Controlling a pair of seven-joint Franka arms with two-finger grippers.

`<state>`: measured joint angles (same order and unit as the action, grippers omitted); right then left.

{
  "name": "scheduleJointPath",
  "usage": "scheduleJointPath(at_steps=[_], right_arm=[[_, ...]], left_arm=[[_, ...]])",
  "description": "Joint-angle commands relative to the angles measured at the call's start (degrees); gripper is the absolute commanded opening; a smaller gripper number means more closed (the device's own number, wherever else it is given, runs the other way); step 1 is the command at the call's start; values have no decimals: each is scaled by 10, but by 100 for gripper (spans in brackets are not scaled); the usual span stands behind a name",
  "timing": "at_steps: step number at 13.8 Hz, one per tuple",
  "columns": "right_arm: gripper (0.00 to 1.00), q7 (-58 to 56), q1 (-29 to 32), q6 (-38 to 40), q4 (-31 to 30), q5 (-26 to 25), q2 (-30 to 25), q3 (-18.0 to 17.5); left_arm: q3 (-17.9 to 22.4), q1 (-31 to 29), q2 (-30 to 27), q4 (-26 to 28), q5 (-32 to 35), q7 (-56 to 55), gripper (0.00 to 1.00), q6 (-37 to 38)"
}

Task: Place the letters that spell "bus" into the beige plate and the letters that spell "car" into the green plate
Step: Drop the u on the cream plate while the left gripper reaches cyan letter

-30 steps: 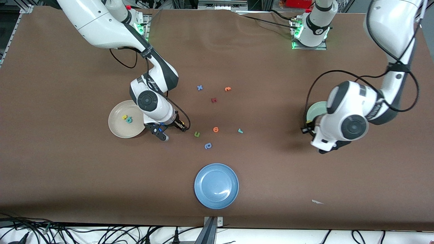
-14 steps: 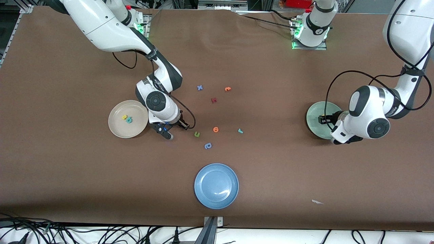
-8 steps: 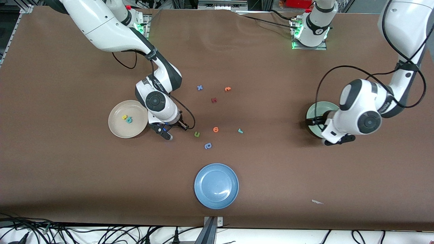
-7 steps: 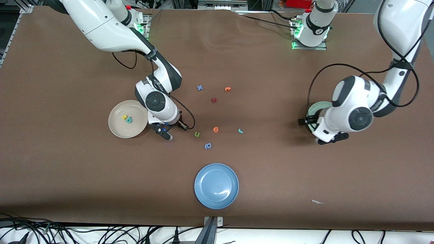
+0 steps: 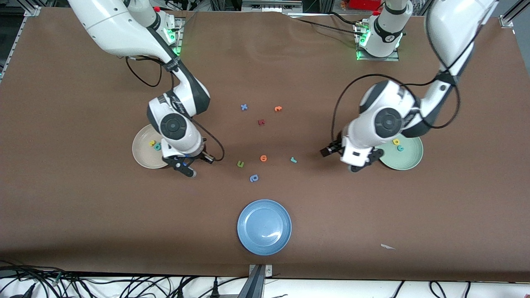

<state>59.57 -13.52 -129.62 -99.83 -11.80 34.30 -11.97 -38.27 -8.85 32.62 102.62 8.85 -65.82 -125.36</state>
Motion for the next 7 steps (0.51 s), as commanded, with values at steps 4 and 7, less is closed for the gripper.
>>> scheduleJointPath(at_steps=[4,7], right_arm=[[10,-110,0,117,-11,14,-80,70],[10,-107,9,151,-38,19,-71,78]], left_arm=[[89,130,75,-42,80,-161,99,-94],[129,187,111,-91,80,-188,99,-94]])
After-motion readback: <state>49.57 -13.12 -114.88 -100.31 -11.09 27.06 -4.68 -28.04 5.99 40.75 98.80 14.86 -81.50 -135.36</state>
